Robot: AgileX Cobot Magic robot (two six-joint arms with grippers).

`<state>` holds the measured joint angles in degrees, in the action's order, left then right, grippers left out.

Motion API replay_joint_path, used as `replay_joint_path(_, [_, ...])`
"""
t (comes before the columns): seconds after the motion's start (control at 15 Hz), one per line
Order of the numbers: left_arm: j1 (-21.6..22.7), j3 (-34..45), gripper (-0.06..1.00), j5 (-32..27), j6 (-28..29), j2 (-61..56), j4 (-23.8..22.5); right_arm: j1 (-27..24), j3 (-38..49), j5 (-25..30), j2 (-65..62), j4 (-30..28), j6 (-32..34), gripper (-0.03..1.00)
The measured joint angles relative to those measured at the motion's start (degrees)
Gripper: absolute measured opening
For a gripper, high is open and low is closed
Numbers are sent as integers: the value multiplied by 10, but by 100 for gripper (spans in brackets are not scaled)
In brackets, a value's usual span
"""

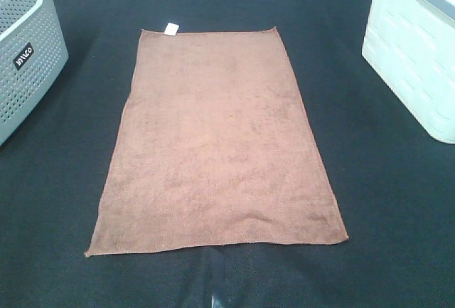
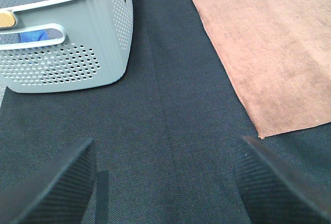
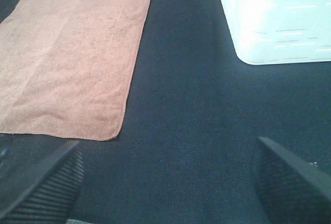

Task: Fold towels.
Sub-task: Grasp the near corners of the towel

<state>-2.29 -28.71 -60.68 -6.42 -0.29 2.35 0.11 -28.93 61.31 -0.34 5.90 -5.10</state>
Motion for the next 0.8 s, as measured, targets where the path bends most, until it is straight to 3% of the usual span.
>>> replay_joint_path(0.8, [0, 0, 71, 0, -1, 0, 0, 0, 0, 0, 0, 0, 0, 82])
